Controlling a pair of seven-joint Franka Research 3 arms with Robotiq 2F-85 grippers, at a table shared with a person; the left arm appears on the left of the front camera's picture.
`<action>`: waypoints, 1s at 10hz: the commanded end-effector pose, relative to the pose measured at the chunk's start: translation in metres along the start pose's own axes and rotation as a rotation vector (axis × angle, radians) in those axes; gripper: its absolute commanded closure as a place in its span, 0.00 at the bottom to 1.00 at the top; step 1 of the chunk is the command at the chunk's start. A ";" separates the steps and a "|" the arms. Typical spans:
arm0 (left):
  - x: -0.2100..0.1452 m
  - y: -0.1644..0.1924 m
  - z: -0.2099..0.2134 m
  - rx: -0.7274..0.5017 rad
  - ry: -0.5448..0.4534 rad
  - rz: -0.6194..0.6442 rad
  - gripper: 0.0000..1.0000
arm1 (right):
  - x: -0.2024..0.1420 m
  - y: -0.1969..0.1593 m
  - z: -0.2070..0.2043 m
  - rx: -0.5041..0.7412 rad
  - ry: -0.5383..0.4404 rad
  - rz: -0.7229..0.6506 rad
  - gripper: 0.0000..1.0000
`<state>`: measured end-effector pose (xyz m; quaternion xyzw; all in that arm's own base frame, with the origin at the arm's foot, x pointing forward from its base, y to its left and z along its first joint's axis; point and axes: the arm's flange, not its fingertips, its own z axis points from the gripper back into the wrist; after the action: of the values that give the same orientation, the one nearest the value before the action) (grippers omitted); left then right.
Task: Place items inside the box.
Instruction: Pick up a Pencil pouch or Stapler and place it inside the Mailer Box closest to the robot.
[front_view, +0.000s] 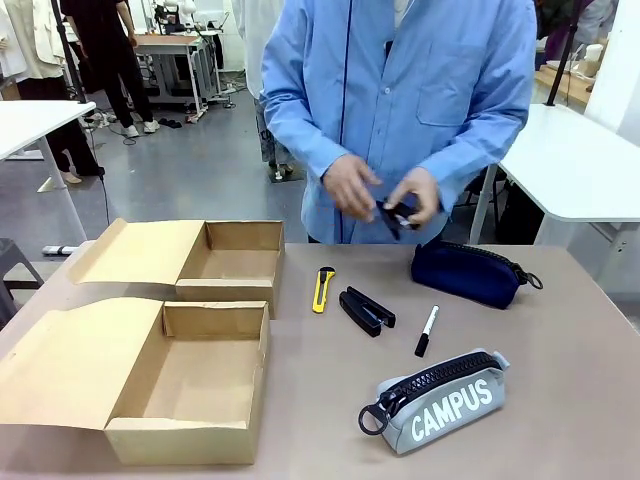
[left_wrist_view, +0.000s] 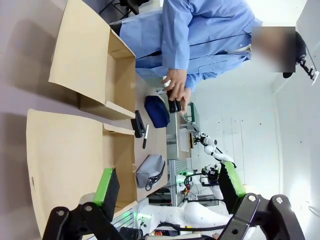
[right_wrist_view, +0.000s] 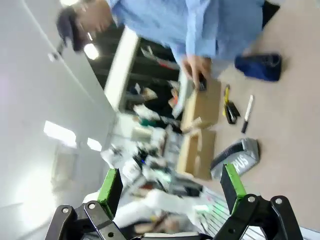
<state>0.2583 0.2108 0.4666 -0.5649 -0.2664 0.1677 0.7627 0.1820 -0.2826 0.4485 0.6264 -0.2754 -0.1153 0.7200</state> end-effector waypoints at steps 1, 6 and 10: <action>0.001 -0.001 0.000 -0.022 -0.009 -0.020 0.00 | -0.011 0.043 -0.100 -0.177 0.263 0.179 0.00; 0.001 -0.001 0.000 -0.022 -0.009 -0.020 0.00 | -0.081 0.048 -0.323 -0.614 0.757 0.414 0.00; 0.001 -0.001 0.000 -0.022 -0.009 -0.020 0.00 | -0.043 0.075 -0.260 -0.439 0.650 0.324 0.00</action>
<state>0.2594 0.2113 0.4677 -0.5640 -0.2671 0.1672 0.7632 0.2757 -0.0253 0.4920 0.4053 -0.0977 0.1390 0.8983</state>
